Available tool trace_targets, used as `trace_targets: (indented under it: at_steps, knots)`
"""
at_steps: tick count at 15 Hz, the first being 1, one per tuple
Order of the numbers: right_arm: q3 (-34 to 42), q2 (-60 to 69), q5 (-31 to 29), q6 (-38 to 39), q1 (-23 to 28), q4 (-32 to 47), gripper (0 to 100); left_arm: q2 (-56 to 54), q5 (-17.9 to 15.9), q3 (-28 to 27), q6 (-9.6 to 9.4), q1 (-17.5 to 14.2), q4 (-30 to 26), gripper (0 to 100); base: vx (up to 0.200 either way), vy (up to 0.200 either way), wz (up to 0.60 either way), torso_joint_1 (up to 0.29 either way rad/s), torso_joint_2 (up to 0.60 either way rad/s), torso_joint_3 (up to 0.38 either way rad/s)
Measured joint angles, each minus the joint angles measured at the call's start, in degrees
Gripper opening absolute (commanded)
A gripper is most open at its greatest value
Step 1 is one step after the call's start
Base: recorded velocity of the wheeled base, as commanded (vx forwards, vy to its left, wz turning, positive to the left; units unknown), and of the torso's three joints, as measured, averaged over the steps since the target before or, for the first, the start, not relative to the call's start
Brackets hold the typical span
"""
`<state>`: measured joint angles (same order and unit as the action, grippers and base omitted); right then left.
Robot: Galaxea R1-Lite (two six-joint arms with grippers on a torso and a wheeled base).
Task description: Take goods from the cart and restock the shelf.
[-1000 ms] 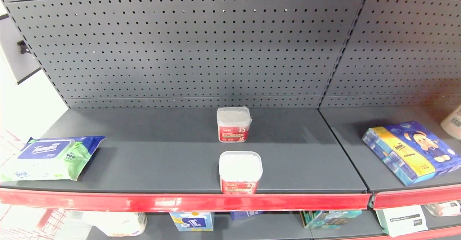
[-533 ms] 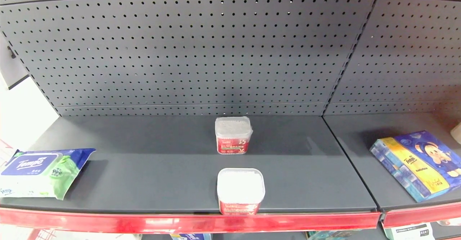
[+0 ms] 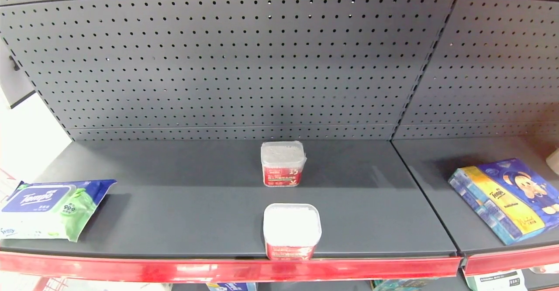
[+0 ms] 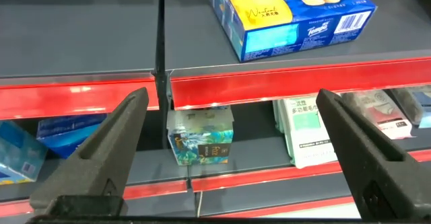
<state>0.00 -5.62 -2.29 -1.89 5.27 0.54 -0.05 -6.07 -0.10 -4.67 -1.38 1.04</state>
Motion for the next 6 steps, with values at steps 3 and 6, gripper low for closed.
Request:
trace_targets:
  at_steps: [3,6]
  knots:
    - [0.0,0.0,0.0,0.0,0.0,0.0,100,0.0,0.0,0.0,0.05,0.0,0.0,100,0.0,0.0,0.0,0.0,0.0,0.0]
    - [0.0,0.0,0.0,0.0,0.0,0.0,100,0.0,0.0,0.0,0.05,0.0,0.0,100,0.0,0.0,0.0,0.0,0.0,0.0]
